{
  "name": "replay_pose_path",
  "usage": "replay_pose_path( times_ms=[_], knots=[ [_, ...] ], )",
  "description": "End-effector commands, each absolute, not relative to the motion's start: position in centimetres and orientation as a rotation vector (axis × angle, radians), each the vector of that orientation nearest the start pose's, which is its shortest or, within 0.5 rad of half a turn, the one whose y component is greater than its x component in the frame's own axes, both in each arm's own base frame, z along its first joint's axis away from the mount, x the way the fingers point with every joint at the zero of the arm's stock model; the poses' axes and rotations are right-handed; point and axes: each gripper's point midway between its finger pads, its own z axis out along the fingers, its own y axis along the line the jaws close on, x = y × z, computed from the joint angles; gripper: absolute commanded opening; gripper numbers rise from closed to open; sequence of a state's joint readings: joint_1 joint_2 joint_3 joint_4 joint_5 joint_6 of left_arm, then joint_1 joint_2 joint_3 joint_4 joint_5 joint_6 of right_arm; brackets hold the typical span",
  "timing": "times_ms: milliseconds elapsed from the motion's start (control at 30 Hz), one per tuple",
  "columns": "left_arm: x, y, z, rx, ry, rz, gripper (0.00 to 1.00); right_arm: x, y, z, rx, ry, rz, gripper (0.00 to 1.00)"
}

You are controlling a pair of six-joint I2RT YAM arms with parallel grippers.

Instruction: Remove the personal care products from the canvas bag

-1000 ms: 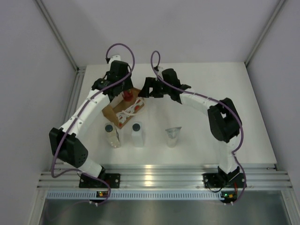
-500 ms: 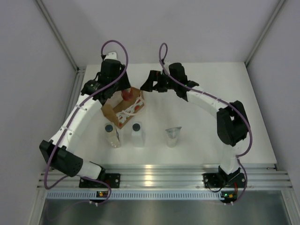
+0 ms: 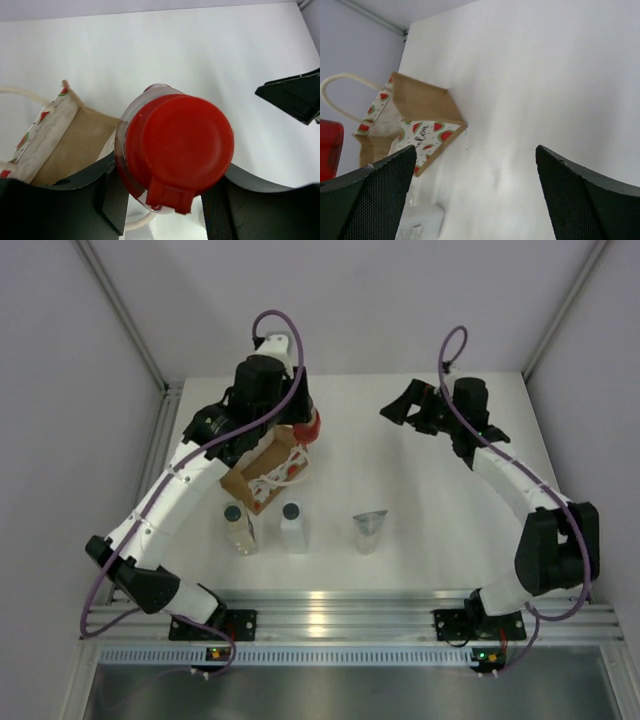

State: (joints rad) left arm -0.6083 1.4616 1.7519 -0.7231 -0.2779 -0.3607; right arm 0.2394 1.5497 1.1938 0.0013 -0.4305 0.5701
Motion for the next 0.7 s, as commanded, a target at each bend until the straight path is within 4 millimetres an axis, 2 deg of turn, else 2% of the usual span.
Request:
replay_pose_path(
  times_ms=[0,33,67,100,167,200,233,300,333,367,467,533,567,600,667],
  knots=[
    [37.4,-24.5,41.9,0.088,1.820,-0.429,0.00,41.7,15.0,26.4,0.068,1.911,0.818,1.00],
    [37.0,-25.9,41.7,0.115,1.823,-0.448,0.00,40.5,13.9,26.4,0.087,1.930,0.780,0.99],
    [37.5,-27.0,40.5,0.136,1.847,-0.438,0.00,40.3,12.8,26.3,0.101,1.931,0.746,0.99],
    [37.6,-27.7,40.2,0.144,1.854,-0.440,0.00,39.6,12.2,25.4,0.103,1.950,0.718,1.00],
    [37.7,-29.1,39.2,0.159,1.870,-0.450,0.00,38.4,11.0,25.9,0.121,1.936,0.685,0.99],
    [38.3,-30.0,37.9,0.166,1.891,-0.447,0.00,37.9,10.7,24.9,0.130,1.952,0.677,0.99],
    [38.4,-30.6,37.0,0.175,1.906,-0.448,0.00,37.2,10.5,25.6,0.125,1.930,0.677,0.99],
    [38.9,-32.0,35.1,0.197,1.930,-0.464,0.00,36.3,10.3,24.8,0.131,1.942,0.674,0.99],
    [39.1,-32.7,34.7,0.204,1.918,-0.481,0.00,35.8,10.2,25.3,0.131,1.924,0.671,0.99],
    [39.1,-33.2,33.2,0.216,1.937,-0.480,0.00,35.5,10.1,25.2,0.130,1.922,0.673,0.99],
    [39.7,-34.2,30.1,0.211,1.948,-0.496,0.00,34.3,10.0,24.7,0.134,1.922,0.677,0.99],
    [40.0,-34.4,28.4,0.200,1.955,-0.500,0.00,33.6,9.9,25.2,0.131,1.900,0.676,0.99],
    [40.3,-34.8,28.4,0.178,1.927,-0.529,0.00,33.3,9.8,24.7,0.147,1.903,0.673,0.99],
    [40.1,-34.7,26.3,0.181,1.954,-0.519,0.00,33.1,9.7,24.7,0.152,1.900,0.671,1.00],
    [40.2,-34.8,24.8,0.158,1.960,-0.527,0.00,32.7,9.6,24.8,0.149,1.889,0.669,0.99]
  ],
)
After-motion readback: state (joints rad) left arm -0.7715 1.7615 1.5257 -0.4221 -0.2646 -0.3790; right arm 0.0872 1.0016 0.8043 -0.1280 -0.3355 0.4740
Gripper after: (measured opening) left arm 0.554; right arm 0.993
